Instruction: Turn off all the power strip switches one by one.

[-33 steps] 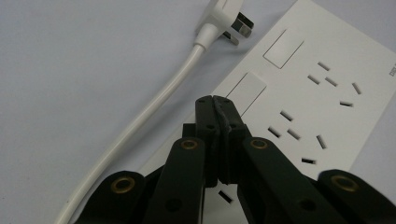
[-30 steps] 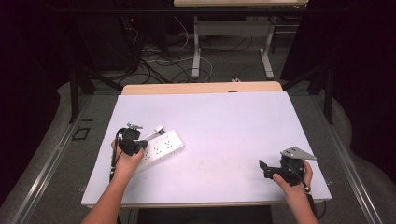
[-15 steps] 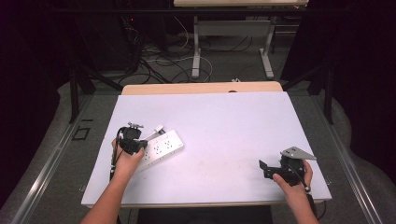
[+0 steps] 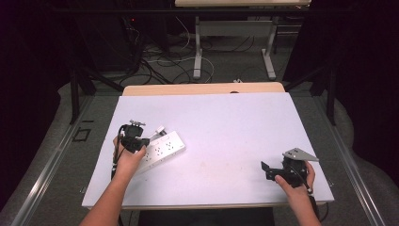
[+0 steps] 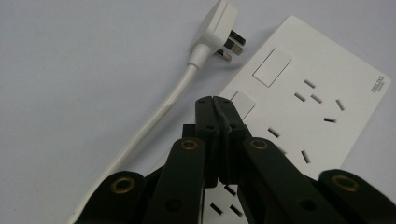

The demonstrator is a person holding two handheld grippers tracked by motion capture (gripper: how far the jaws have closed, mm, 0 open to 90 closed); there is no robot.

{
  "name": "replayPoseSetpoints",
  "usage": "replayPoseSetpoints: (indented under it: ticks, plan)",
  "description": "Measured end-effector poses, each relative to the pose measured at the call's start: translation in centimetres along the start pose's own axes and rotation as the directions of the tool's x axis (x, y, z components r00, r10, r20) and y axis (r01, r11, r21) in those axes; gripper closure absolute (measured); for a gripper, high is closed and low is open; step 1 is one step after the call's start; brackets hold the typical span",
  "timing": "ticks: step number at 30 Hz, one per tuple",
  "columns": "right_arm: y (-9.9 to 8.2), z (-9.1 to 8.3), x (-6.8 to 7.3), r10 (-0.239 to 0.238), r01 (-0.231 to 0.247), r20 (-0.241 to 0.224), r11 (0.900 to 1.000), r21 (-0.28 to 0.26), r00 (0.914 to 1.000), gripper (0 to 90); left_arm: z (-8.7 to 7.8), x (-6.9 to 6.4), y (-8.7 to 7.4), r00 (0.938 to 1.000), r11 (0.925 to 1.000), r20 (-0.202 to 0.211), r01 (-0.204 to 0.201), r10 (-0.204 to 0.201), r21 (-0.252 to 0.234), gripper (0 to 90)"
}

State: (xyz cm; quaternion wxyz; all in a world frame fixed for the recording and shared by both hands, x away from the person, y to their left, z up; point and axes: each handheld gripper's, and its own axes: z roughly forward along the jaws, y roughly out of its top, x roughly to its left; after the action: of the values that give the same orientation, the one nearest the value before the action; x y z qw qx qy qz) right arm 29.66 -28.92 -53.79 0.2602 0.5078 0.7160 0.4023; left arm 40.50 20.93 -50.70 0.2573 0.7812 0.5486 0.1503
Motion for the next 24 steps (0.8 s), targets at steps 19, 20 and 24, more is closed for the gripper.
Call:
replayPoseSetpoints:
  ticks: [19, 20, 24]
  plan:
    - [0.0, 0.0, 0.0, 0.001, -0.001, -0.002, 1.0000, 0.000, 1.0000, 3.7, 0.5, -1.0, 1.3, 1.0000, 1.0000, 0.008, -0.006, 0.006, -0.002, 89.9]
    - [0.0, 0.0, 0.0, 0.001, -0.001, -0.002, 1.0000, 0.000, 1.0000, 3.7, 0.5, -1.1, 1.3, 0.9999, 1.0000, 0.011, -0.005, 0.005, 0.000, 89.9]
    - [0.0, 0.0, 0.0, 0.006, -0.006, -0.002, 1.0000, 0.000, 1.0000, 3.7, 0.7, -1.4, 1.5, 0.9999, 1.0000, 0.011, -0.010, 0.010, 0.000, 89.8]
